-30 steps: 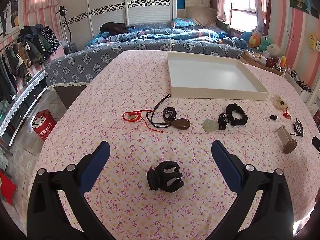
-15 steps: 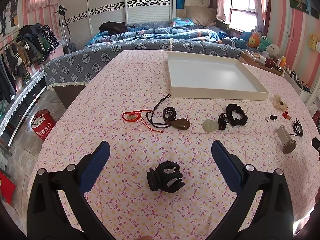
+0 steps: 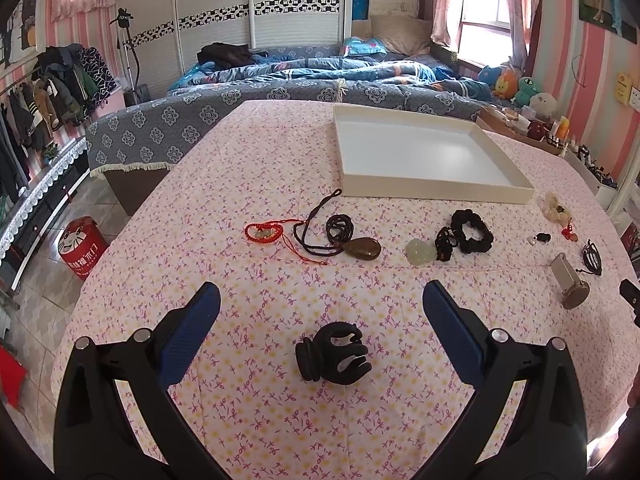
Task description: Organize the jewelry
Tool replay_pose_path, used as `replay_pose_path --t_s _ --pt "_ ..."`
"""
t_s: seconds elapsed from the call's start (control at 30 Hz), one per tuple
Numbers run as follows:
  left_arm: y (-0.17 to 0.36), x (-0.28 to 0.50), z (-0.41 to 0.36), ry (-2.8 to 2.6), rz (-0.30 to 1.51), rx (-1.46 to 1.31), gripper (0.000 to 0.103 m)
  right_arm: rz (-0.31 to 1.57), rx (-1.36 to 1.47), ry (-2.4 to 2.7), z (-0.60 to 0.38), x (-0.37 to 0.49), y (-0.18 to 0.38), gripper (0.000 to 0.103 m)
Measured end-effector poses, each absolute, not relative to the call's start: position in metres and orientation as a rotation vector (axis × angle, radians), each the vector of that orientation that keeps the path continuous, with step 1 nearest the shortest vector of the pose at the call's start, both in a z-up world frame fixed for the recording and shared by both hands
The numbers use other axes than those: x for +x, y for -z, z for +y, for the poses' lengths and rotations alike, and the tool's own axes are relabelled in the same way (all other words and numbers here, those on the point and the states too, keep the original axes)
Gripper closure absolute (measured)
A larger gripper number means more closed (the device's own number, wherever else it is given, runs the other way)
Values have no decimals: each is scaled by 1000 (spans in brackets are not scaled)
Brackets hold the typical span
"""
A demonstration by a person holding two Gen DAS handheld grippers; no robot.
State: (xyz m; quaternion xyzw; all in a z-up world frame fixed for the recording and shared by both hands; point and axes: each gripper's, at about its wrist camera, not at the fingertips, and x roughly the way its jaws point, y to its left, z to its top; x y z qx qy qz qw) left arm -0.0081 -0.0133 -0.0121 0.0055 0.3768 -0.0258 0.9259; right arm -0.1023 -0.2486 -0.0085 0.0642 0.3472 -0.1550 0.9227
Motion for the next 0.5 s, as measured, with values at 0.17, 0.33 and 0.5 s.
replay_pose_path --t_s 0.17,0.33,0.5 --pt "13 -7 -10 64 777 10 3 716 153 323 -255 -104 10 2" --pt "12 -5 -10 68 776 27 3 720 148 319 -255 -103 10 2" --pt "14 1 -5 80 800 20 3 717 173 316 -258 -101 10 2"
